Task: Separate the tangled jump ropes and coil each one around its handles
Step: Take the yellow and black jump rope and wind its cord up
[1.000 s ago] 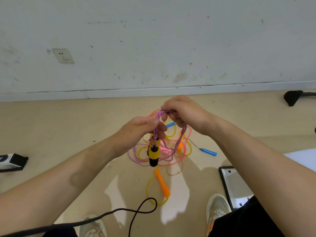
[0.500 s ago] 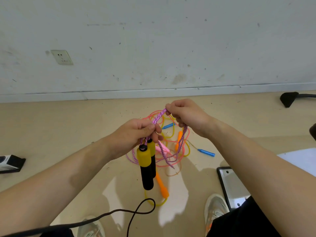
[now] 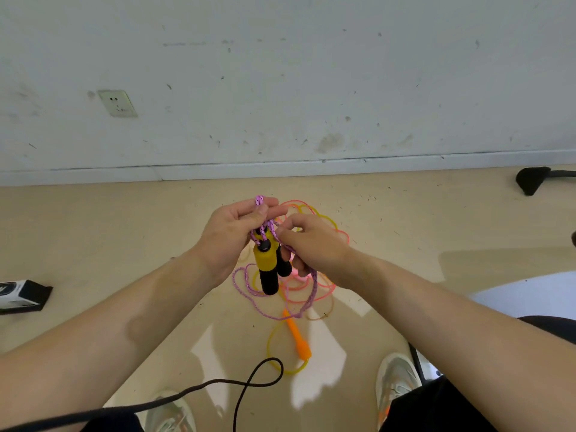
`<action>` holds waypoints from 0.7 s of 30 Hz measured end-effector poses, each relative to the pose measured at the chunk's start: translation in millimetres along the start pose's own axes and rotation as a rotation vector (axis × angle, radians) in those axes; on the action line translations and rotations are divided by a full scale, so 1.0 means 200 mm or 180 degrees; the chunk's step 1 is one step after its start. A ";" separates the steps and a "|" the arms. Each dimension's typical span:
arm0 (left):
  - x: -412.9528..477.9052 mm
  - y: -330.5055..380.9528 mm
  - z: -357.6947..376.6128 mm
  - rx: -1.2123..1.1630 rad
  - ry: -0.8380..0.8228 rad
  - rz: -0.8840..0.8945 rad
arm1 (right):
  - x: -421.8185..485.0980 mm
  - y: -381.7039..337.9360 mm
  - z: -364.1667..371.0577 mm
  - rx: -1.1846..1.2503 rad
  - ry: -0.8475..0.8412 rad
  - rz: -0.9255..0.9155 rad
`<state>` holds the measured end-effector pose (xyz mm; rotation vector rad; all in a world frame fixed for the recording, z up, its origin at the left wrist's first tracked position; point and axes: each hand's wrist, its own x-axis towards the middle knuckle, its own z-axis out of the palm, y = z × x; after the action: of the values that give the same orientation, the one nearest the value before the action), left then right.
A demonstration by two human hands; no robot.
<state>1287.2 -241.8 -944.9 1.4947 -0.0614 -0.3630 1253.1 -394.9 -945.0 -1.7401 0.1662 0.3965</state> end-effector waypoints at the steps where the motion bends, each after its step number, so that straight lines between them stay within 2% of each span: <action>1: 0.00 -0.01 0.00 0.0127 0.0056 0.0061 | 0.00 0.00 0.01 0.0111 -0.0022 0.0004; 9: 0.03 -0.06 0.00 0.1221 0.0453 0.0712 | -0.06 -0.01 0.05 0.1051 -0.0307 0.0134; 12: 0.03 -0.07 0.03 0.1136 0.0923 0.0753 | -0.08 0.00 0.08 0.1088 -0.0566 0.0174; 14: 0.03 -0.09 0.05 0.0867 0.1191 0.0571 | -0.08 0.02 0.11 0.1017 -0.0638 0.0174; 16: 0.04 -0.11 0.06 0.0792 0.1339 0.0286 | -0.07 0.05 0.15 0.0764 -0.0554 0.0121; 21: 0.03 -0.08 0.08 0.0272 0.1336 -0.0163 | -0.06 0.11 0.17 -0.0994 0.0024 -0.0528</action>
<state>1285.6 -258.7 -960.8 1.6322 0.2984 -0.0824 1228.2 -368.4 -966.7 -2.0457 -0.0379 0.3057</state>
